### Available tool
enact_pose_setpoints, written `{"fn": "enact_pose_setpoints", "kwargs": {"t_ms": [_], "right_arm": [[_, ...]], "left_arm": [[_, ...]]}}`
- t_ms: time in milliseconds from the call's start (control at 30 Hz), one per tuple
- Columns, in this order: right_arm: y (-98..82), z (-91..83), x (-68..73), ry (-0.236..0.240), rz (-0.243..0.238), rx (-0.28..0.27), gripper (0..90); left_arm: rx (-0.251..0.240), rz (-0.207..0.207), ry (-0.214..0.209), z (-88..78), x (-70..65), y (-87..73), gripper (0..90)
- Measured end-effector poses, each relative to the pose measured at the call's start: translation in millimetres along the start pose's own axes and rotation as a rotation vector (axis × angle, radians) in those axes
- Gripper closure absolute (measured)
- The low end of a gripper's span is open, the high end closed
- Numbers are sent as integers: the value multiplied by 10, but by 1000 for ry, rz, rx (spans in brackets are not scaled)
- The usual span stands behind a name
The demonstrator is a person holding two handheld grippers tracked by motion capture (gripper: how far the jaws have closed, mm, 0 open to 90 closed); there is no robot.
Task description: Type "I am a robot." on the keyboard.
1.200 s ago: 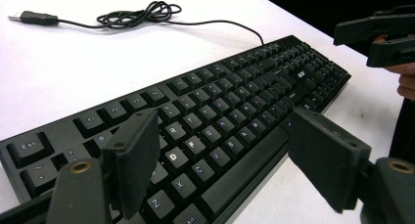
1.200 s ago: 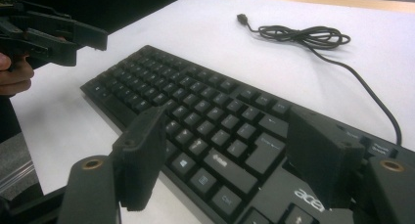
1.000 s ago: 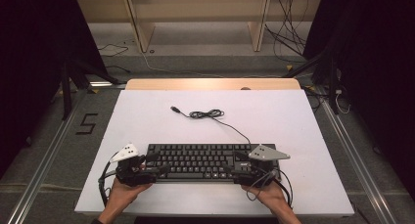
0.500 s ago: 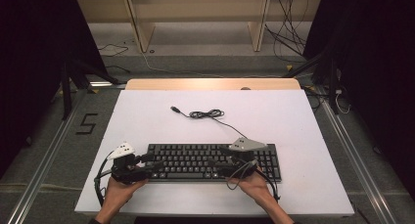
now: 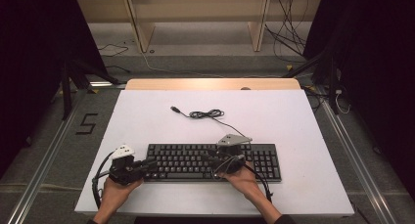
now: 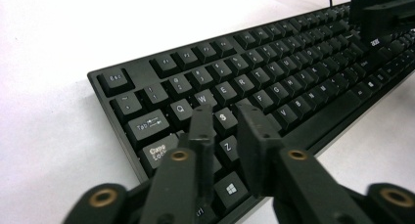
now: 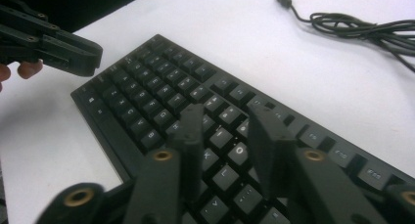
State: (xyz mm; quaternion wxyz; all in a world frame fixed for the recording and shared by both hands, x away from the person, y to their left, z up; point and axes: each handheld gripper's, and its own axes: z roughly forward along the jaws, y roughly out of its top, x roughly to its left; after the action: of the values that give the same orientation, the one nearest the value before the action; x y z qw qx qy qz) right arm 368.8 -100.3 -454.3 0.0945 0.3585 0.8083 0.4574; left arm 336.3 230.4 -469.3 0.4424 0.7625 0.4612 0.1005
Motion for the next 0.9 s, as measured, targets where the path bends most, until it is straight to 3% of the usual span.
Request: {"fn": "enact_pose_setpoints", "kwargs": {"t_ms": [267, 367, 900], "right_arm": [[28, 141, 14, -1, 7, 32, 857], [36, 180, 26, -6, 9, 47, 899], [52, 384, 42, -37, 4, 106, 900]], "left_arm": [[34, 16, 10, 10, 5, -8, 882], [45, 20, 20, 13, 16, -10, 888], [100, 8, 34, 60, 56, -32, 890]]}}
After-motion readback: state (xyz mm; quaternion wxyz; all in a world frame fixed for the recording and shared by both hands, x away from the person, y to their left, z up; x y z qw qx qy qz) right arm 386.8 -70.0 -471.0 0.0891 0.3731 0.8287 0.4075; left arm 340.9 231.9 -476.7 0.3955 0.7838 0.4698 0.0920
